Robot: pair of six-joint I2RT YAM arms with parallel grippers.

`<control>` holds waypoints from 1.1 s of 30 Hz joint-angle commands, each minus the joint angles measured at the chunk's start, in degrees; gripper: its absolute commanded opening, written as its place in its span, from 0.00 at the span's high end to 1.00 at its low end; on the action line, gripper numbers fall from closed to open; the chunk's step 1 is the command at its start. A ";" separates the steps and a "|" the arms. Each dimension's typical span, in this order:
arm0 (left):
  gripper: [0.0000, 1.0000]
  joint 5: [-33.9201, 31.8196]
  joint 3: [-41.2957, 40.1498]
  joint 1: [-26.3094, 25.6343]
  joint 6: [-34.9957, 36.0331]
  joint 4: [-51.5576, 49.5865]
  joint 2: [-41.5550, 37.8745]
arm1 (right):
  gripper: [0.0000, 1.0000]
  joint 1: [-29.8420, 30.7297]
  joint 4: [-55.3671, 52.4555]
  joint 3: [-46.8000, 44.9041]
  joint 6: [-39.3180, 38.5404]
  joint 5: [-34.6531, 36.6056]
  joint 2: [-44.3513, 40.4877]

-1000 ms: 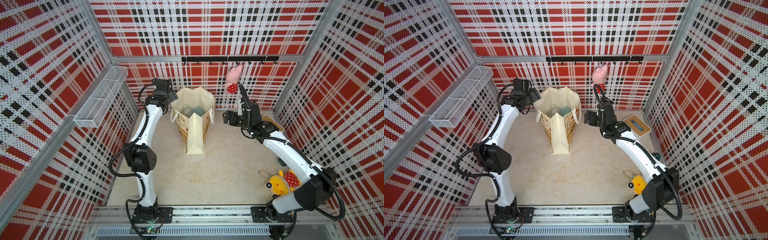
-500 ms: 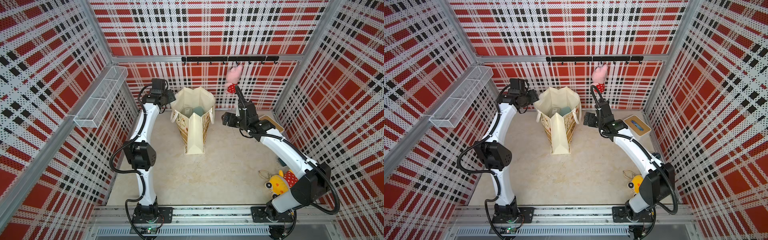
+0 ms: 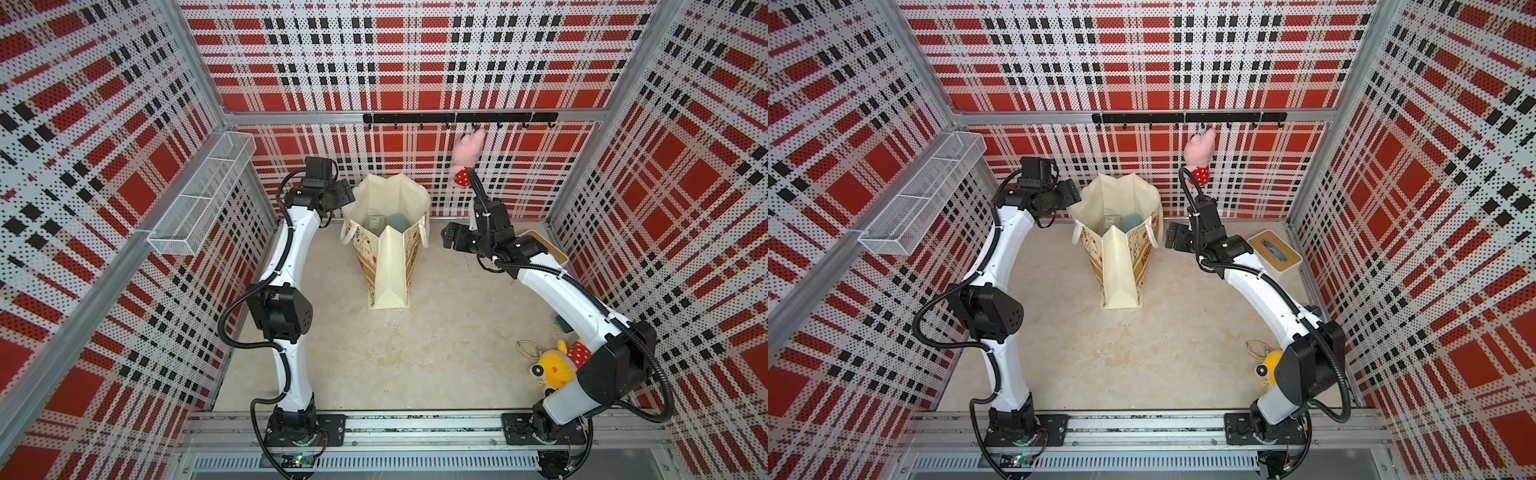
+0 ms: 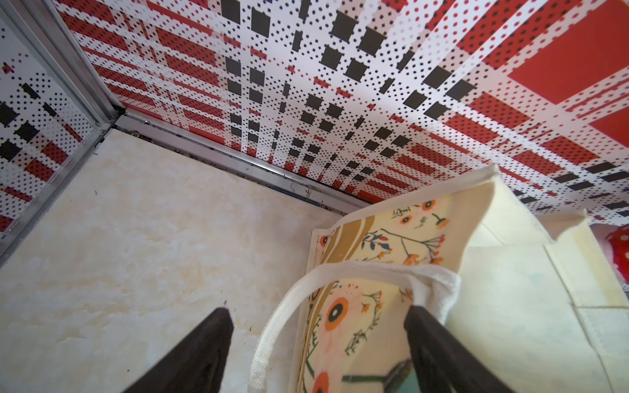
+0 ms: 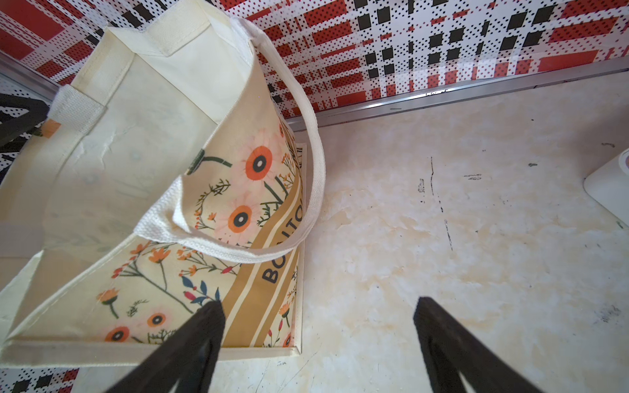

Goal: Take out the pencil case from the canvas bag
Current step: Pick up the canvas bag from the center of the board.

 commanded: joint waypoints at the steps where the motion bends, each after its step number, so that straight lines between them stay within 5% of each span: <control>1: 0.10 2.31 -1.30 -0.72 1.78 -0.84 -3.64 | 0.08 0.35 -0.75 0.94 -0.22 -0.22 0.44; 6: 0.06 1.70 -4.45 -1.53 2.65 -0.39 -5.15 | 0.09 0.48 -0.75 1.02 -0.30 -0.62 0.65; 15: 0.25 -1.05 -6.60 -0.16 3.00 -1.63 -3.89 | 0.10 0.54 -1.45 1.73 -0.56 -0.18 0.99; 25: 0.82 0.97 -3.51 -1.25 3.41 -0.69 -2.54 | 0.12 0.61 1.60 7.56 1.48 -1.24 4.54; 33: 1.00 1.70 -4.49 -2.38 3.46 1.12 -3.72 | 0.11 0.59 0.43 23.24 4.60 -0.23 15.96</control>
